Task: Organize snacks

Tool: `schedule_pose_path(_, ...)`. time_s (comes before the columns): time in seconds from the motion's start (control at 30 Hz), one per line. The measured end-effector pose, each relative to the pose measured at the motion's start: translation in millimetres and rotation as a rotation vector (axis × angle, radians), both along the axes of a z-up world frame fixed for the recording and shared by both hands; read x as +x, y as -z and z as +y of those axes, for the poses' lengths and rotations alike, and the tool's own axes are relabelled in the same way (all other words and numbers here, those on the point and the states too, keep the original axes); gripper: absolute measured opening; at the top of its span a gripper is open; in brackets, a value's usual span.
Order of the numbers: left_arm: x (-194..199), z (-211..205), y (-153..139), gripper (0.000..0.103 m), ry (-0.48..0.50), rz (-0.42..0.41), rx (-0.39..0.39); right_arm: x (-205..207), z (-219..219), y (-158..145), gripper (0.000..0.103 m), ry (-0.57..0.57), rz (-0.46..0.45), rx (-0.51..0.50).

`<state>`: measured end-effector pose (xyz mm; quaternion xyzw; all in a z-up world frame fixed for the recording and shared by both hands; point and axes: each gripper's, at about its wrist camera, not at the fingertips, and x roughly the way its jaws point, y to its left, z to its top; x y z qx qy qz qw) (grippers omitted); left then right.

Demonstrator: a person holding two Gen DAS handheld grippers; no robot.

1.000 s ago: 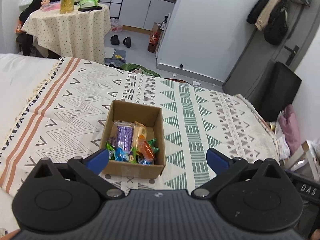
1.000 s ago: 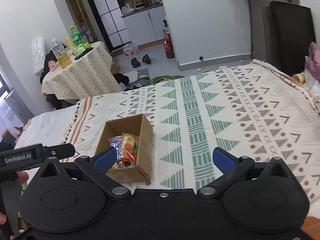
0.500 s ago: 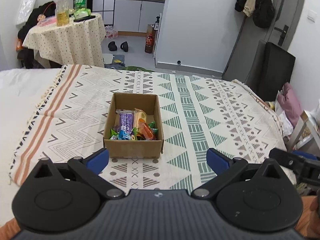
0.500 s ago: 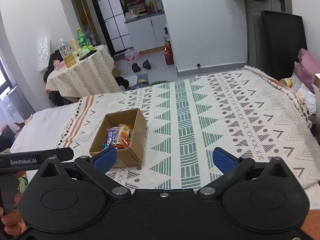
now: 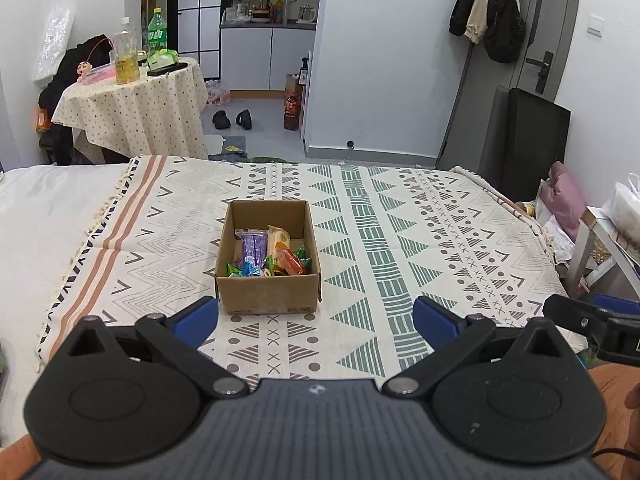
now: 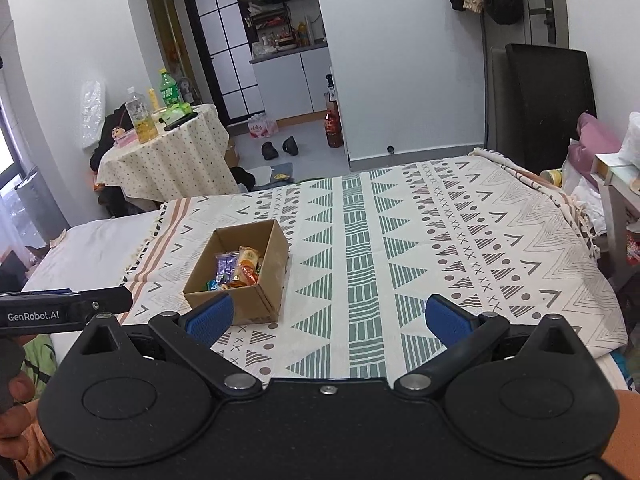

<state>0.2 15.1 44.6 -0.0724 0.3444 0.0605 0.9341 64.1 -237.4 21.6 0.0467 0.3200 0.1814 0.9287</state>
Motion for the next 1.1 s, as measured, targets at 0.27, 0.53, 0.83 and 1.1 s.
schedule_pose_path(0.27, -24.0, 1.1, -11.0, 0.103, -0.006, -0.043, 0.012, -21.4, 1.0, -8.5, 0.103, -0.012, -0.046, -0.004)
schedule_pose_path(0.53, -43.0, 5.2, -14.8, 0.103, -0.003, -0.07, 0.028, -37.0, -3.0, -10.1, 0.103, 0.003, -0.074, 0.007)
schedule_pose_path(0.83, -50.7, 10.7, -12.3, 0.103, -0.004, -0.067, 0.033, -39.6, 1.1, -8.2, 0.103, -0.003, -0.082, -0.006)
schedule_pose_path(1.1, -52.7, 10.0, -12.6, 0.103, 0.003, -0.066, 0.043, -45.8, 1.4, -8.9, 0.103, -0.012, -0.093, -0.025)
